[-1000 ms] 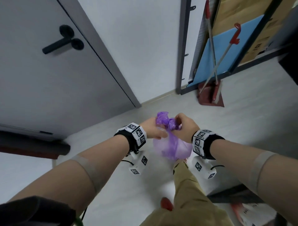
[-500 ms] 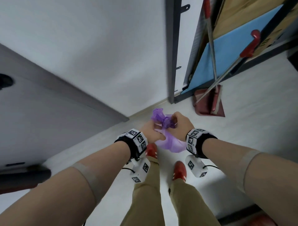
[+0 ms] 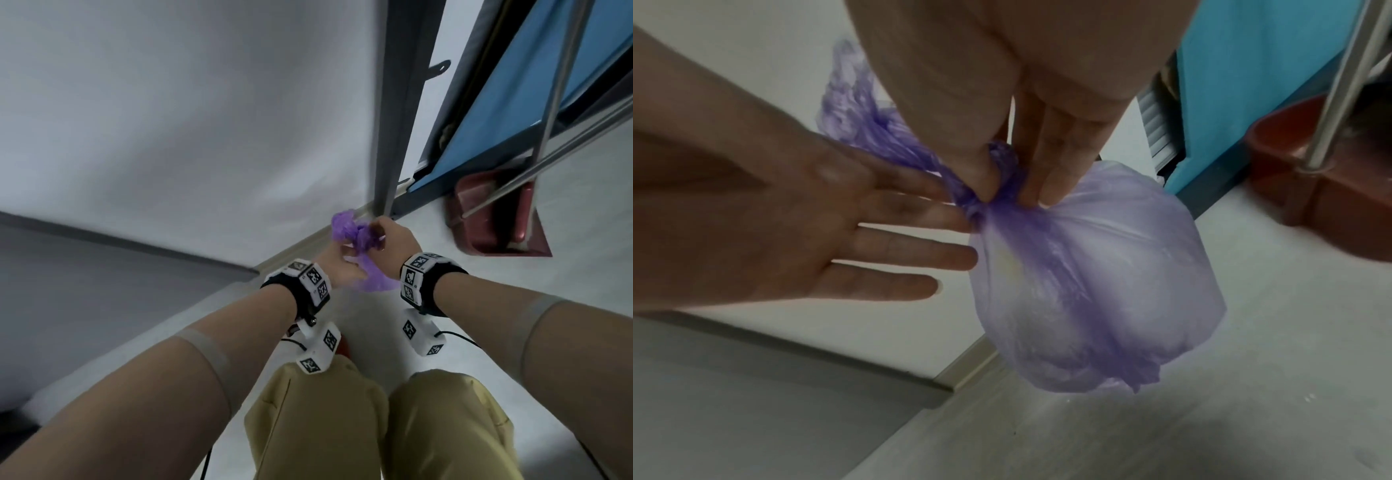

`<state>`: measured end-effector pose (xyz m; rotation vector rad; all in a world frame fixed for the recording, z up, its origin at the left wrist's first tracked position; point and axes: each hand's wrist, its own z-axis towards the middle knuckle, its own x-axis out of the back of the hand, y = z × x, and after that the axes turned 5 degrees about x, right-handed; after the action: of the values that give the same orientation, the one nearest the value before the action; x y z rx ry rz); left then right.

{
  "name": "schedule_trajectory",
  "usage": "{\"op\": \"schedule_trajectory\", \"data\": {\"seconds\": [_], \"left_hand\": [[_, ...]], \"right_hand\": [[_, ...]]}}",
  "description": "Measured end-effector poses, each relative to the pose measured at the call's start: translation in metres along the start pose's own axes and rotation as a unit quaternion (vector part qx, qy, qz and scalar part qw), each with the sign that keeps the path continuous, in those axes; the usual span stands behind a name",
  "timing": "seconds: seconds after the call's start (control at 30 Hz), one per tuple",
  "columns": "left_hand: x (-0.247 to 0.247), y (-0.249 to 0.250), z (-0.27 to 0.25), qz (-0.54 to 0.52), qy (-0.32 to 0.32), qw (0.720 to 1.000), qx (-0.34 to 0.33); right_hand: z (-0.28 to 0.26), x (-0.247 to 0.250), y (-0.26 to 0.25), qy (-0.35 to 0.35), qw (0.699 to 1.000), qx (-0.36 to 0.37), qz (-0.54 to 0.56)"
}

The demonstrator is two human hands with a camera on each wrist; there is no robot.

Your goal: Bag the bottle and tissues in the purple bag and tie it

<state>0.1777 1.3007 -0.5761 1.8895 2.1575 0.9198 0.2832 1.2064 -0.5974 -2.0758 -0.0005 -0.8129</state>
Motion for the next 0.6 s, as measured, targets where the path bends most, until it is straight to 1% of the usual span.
{"op": "schedule_trajectory", "data": {"seconds": [0.07, 0.13, 0.27, 0.4, 0.5, 0.6], "left_hand": [[0.008, -0.005, 0.033, 0.016, 0.015, 1.000, 0.001], [0.015, -0.006, 0.056, 0.001, 0.032, 0.999, 0.001], [0.013, -0.011, 0.087, 0.001, 0.002, 1.000, 0.017], [0.011, -0.020, 0.105, -0.005, 0.025, 0.999, 0.033], [0.014, -0.018, 0.113, -0.010, -0.004, 0.999, 0.031], [0.019, -0.019, 0.111, -0.006, -0.010, 0.999, 0.041]], "right_hand": [[0.026, -0.016, 0.016, 0.019, 1.000, 0.015, -0.002], [0.046, -0.029, 0.028, 0.033, 0.999, 0.024, 0.007], [0.074, -0.044, 0.045, 0.033, 0.999, 0.022, -0.014], [0.080, -0.051, 0.053, 0.025, 0.999, 0.026, 0.005], [0.084, -0.057, 0.057, 0.012, 1.000, 0.027, -0.007], [0.085, -0.060, 0.057, 0.000, 1.000, 0.015, -0.016]]}}
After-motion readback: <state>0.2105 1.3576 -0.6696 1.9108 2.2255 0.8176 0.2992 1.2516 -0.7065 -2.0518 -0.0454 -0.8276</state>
